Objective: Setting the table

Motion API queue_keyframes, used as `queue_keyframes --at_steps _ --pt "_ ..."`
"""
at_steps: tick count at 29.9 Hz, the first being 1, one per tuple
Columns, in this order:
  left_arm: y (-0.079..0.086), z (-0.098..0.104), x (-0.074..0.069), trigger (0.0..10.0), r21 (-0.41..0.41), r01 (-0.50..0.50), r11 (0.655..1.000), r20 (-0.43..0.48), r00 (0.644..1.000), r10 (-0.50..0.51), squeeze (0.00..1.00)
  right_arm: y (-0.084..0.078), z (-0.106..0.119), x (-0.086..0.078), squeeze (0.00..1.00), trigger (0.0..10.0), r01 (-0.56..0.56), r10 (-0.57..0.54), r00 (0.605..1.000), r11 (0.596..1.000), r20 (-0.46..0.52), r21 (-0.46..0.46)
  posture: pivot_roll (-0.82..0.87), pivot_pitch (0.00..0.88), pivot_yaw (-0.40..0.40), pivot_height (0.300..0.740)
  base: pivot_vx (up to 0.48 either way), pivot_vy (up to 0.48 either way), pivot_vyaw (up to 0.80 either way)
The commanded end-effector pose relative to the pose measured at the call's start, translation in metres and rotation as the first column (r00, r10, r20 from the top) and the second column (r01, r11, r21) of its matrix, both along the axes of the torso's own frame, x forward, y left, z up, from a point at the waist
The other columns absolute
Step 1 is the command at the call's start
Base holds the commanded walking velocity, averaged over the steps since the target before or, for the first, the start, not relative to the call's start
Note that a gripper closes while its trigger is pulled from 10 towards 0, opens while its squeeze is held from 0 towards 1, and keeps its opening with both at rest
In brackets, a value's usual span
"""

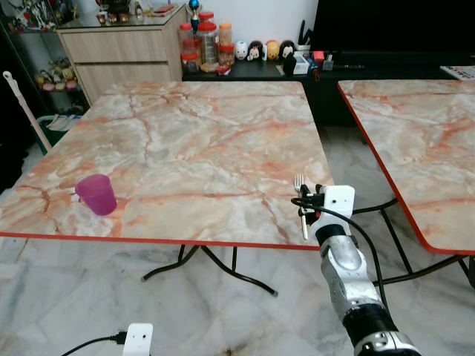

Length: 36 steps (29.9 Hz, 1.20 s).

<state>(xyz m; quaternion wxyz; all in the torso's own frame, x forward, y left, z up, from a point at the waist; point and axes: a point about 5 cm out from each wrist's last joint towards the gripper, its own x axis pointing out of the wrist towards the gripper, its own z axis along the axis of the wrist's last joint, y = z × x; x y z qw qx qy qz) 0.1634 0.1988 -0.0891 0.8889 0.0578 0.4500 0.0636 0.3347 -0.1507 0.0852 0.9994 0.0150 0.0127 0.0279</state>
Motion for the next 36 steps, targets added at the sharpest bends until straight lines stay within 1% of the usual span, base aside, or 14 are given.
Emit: queue_keyframes --at_steps 1,9,15,17,20,23,24,25,26,30,31,36 --pt "0.004 0.0 0.0 10.0 0.011 -0.001 1.0 -0.002 1.0 0.001 0.0 0.0 0.004 0.005 1.0 10.0 0.009 -0.008 1.0 1.0 -0.009 0.0 -0.01 0.0 0.01 0.732 0.0 0.0 0.0" --pt "0.003 0.0 0.0 10.0 0.004 -0.001 1.0 -0.003 1.0 0.001 0.0 0.001 0.002 0.014 1.0 10.0 0.051 -0.055 0.995 0.997 -0.078 -0.054 -0.01 0.0 0.01 0.732 0.0 0.0 0.0" --pt "0.002 0.0 0.0 10.0 -0.001 0.001 1.0 -0.005 1.0 -0.001 0.0 0.001 0.005 0.021 1.0 10.0 0.069 -0.075 0.992 0.996 -0.102 -0.06 -0.01 0.0 0.009 0.732 0.0 0.0 0.0" --pt "0.002 0.0 0.0 10.0 -0.004 0.001 1.0 -0.006 1.0 -0.001 0.0 0.002 0.01 0.028 1.0 10.0 0.088 -0.097 0.989 0.993 -0.116 -0.078 0.0 0.0 0.007 0.732 0.0 0.0 0.0" --pt "0.002 0.0 0.0 10.0 -0.005 0.001 1.0 -0.006 1.0 -0.001 0.0 0.001 0.011 0.029 1.0 10.0 0.096 -0.105 0.987 0.992 -0.12 -0.08 0.0 0.0 0.005 0.732 0.0 0.0 0.0" --pt "0.001 0.0 0.0 10.0 -0.011 0.0 1.0 -0.007 1.0 -0.001 0.0 0.001 0.011 0.032 1.0 10.0 0.108 -0.121 0.981 0.99 -0.149 -0.091 0.0 0.0 0.002 0.732 0.0 0.0 0.0" --pt "0.0 0.0 0.0 10.0 -0.014 0.001 1.0 -0.009 1.0 -0.001 0.0 0.001 0.011 0.033 0.76 10.0 0.108 -0.123 0.979 0.989 -0.163 -0.1 0.0 0.0 0.002 0.732 0.0 0.0 0.0" --pt "0.0 0.0 0.0 10.0 -0.014 0.001 1.0 -0.009 1.0 -0.001 0.0 0.001 0.011 0.033 0.76 10.0 0.108 -0.123 0.979 0.989 -0.163 -0.1 0.0 0.0 0.002 0.732 0.0 0.0 0.0" --pt "0.0 0.0 0.0 10.0 -0.017 0.0 1.0 -0.01 1.0 0.0 0.0 -0.001 0.011 0.034 0.0 10.0 0.118 -0.135 0.976 0.987 -0.173 -0.107 0.01 0.0 0.001 0.732 0.0 0.0 0.0" --pt "0.0 -0.001 -0.001 10.0 -0.025 0.0 1.0 -0.015 1.0 -0.001 0.0 -0.013 0.014 0.038 0.0 10.0 0.159 -0.183 0.964 0.978 -0.194 -0.132 0.0 0.0 0.004 0.732 0.0 0.0 0.0" --pt "0.0 -0.001 -0.001 10.0 -0.025 0.0 1.0 -0.015 1.0 -0.001 0.0 -0.013 0.014 0.038 0.0 10.0 0.159 -0.183 0.964 0.978 -0.194 -0.132 0.0 0.0 0.004 0.732 0.0 0.0 0.0" --pt "-0.001 -0.001 -0.001 10.0 -0.027 0.007 1.0 -0.018 1.0 -0.008 0.0 -0.027 0.012 0.038 0.0 10.0 0.158 -0.19 0.955 0.976 -0.227 -0.151 0.0 0.0 0.009 0.732 0.0 0.0 0.0"
